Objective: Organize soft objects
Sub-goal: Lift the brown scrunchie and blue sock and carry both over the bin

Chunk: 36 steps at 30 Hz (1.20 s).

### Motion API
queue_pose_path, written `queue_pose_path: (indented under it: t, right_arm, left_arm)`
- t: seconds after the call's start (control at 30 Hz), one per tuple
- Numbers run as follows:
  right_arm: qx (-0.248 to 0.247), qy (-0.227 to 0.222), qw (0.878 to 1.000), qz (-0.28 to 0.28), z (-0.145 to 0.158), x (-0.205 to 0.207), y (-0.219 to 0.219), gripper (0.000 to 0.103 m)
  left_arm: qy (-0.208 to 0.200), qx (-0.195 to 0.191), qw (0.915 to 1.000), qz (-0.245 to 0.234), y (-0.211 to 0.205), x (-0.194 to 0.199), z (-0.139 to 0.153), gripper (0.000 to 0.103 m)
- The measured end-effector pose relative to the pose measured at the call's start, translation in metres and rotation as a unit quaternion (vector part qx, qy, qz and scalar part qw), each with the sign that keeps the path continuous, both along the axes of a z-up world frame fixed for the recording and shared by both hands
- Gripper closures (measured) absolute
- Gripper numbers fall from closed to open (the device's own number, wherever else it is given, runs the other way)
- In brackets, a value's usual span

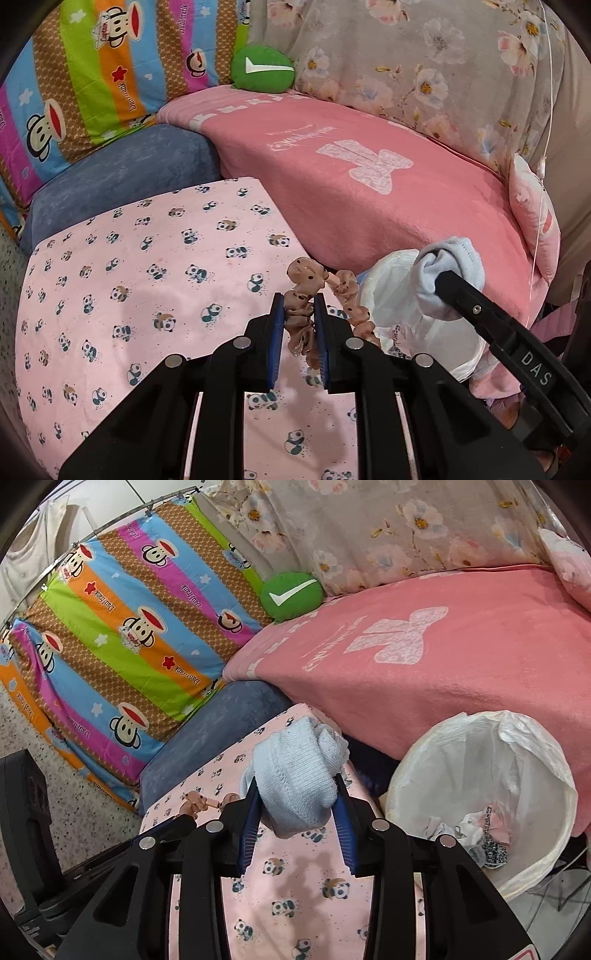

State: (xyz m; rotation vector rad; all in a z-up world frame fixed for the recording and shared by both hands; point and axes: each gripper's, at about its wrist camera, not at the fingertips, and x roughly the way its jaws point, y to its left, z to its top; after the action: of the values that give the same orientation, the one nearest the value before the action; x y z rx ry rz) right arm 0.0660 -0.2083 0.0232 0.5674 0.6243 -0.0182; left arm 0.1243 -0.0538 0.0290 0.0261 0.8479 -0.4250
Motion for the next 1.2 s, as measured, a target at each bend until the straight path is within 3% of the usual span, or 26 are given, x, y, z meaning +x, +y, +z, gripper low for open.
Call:
queue_pose_path:
  t: [0.4, 1.2]
  right_arm:
    - [0.023, 0.005, 0.998, -0.059, -0.015, -0.039, -0.071, 0.065]
    - [0.043, 0.03, 0.992, -0.117, -0.055, -0.068, -0.145, 0.065]
  left_arm:
    - [0.003, 0.006, 0.9986, -0.052, -0.054, -0.013, 0.0, 0.087]
    - [0.012, 0.032, 0.9916, -0.125, -0.139, -0.019, -0.023, 0.085]
